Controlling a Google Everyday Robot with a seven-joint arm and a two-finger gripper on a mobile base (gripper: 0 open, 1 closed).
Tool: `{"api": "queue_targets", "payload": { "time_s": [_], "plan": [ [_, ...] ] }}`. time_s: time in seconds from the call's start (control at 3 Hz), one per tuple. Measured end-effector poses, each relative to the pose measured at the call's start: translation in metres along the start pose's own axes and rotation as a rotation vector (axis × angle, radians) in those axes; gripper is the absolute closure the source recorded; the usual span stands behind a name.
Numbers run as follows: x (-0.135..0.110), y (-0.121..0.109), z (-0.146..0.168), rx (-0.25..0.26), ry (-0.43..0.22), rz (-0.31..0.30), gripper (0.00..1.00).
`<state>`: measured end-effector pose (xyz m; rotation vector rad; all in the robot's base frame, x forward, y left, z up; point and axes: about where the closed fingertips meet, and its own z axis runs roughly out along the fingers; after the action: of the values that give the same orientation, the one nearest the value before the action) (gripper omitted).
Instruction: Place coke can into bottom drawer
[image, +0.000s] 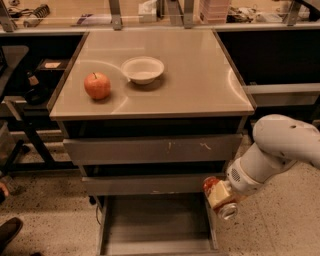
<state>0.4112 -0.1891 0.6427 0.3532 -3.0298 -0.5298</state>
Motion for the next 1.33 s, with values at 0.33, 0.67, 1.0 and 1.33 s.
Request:
{"api": "queue_targets", "payload": {
  "time_s": [0.33,0.67,1.0,1.33],
  "plan": [
    [-0.004,-0.007,0.04,-0.037,-0.011,0.066,1.0],
    [-0.004,-0.007,0.04,-0.037,-0.011,0.066,1.0],
    [0.001,-0.007,0.071,-0.029,-0.006,0.101,1.0],
    [0.008,-0.015,0.133,-0.011,0.0,0.185,1.0]
  ]
}}
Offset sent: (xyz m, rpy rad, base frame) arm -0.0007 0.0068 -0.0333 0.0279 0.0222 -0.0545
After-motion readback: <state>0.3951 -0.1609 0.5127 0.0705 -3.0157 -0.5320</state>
